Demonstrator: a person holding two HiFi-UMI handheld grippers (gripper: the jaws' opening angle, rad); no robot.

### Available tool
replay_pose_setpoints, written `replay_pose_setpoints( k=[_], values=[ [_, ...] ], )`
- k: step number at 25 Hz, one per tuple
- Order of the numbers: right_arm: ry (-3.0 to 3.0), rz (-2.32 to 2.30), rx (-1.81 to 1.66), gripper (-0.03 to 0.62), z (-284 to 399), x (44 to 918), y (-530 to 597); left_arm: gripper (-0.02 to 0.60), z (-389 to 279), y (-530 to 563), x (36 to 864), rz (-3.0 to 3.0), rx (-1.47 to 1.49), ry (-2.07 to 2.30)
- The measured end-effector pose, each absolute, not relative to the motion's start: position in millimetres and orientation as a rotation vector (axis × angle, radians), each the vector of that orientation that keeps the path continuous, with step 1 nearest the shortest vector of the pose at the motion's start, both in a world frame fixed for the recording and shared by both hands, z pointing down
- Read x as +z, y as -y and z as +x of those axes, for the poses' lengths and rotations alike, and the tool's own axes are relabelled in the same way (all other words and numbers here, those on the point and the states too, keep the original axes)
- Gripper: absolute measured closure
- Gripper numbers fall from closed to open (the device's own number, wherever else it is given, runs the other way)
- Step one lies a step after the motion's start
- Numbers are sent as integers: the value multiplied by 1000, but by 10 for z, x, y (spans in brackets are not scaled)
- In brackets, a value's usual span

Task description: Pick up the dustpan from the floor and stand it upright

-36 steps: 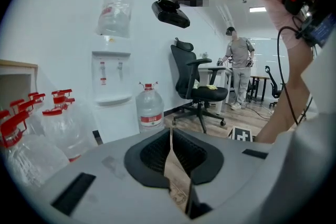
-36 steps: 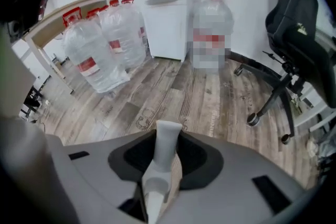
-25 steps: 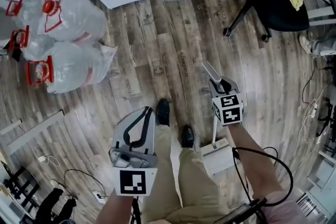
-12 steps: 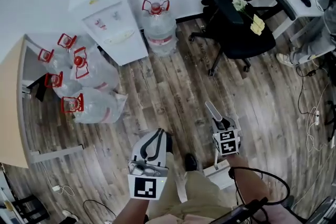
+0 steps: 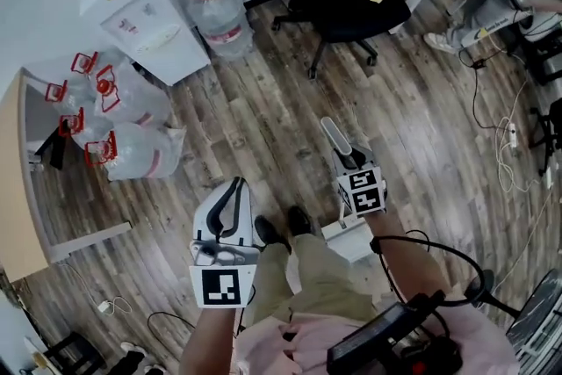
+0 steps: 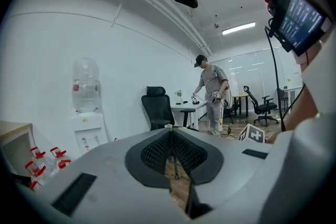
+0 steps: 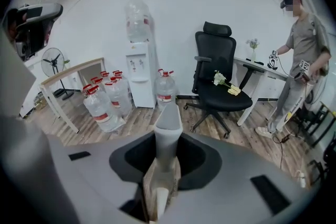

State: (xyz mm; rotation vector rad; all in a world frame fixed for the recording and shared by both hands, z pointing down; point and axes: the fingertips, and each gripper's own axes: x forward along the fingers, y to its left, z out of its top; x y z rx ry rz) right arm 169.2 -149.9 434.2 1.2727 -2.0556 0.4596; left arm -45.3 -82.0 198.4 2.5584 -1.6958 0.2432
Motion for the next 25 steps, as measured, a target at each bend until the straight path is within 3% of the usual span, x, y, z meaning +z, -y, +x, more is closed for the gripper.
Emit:
replay_pose_setpoints(
  k=[25],
  values=[
    [2118,1479,294,491,2581,3439,-1017,565,454,-1604,1631,2796,263,1478]
  ],
)
